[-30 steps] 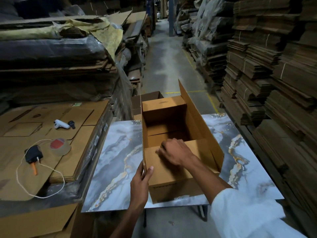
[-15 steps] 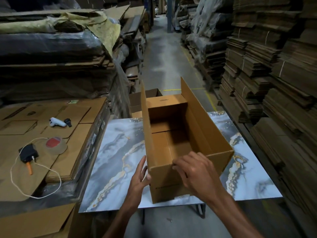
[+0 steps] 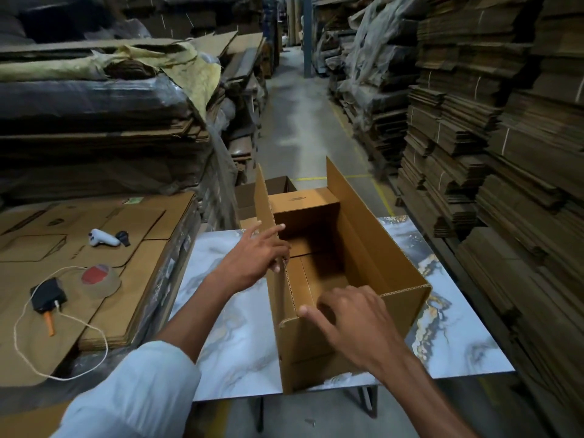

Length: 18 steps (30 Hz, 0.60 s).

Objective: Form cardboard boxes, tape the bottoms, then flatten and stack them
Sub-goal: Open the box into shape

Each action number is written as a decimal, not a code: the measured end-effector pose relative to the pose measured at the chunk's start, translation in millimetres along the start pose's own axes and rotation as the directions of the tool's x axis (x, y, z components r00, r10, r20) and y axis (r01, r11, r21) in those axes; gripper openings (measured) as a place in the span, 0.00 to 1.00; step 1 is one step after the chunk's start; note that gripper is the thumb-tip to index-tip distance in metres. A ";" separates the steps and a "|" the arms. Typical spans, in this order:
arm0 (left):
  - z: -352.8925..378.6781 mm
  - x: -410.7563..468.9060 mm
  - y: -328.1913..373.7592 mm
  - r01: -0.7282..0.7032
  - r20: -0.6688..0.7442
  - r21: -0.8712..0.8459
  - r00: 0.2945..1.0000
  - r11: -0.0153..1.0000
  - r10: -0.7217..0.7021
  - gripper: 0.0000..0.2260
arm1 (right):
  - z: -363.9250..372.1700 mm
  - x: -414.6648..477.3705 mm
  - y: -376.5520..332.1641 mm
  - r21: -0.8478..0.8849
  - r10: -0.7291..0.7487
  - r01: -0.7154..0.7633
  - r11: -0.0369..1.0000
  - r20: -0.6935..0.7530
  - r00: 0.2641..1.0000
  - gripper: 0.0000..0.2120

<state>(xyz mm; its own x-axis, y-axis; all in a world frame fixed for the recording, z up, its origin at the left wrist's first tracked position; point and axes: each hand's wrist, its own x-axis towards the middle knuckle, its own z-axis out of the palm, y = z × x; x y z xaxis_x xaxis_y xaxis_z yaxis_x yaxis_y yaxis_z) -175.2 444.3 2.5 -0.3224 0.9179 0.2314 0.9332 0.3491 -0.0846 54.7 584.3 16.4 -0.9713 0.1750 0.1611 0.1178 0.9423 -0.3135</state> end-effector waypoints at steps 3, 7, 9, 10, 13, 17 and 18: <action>-6.6 10.8 8.3 -0.076 -0.065 0.115 0.994 0.990 0.084 0.13 | -15.7 18.9 -26.4 0.069 0.098 -0.107 0.992 0.122 0.988 0.29; -0.6 12.4 22.4 -0.105 -0.142 0.017 0.984 0.994 0.107 0.13 | -33.6 35.1 -42.7 -0.031 0.084 -0.079 0.996 0.277 0.957 0.11; 4.1 10.7 25.0 -0.084 -0.153 -0.042 0.985 0.996 0.077 0.11 | -37.4 37.2 -31.7 -0.077 0.071 -0.050 0.996 0.297 0.952 0.11; 5.3 10.1 25.2 -0.071 -0.148 -0.075 0.987 0.995 0.059 0.09 | -39.5 35.9 -23.1 -0.107 0.062 -0.031 0.994 0.299 0.952 0.11; 5.1 11.4 18.7 -0.034 -0.149 -0.122 0.989 0.992 0.015 0.10 | -52.5 28.1 11.7 -0.201 0.046 0.015 0.980 0.293 0.955 0.14; -6.6 12.3 -12.7 0.192 0.024 -0.008 0.981 0.981 -0.192 0.18 | -78.1 11.9 77.1 -0.266 0.230 -0.156 0.951 0.274 0.934 0.14; -7.9 9.8 -19.4 0.227 0.063 0.042 0.971 0.973 -0.229 0.18 | -82.7 7.6 93.5 -0.317 0.280 -0.200 0.927 0.231 0.932 0.14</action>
<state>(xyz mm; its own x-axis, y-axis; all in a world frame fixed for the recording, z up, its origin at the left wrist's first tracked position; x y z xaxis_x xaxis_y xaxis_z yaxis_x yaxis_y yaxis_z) -195.2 445.1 14.1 -0.5368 0.8236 0.1832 0.8284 0.5556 -0.0708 75.5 697.3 65.7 -0.9196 0.3613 -0.1542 0.3693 0.9290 -0.0258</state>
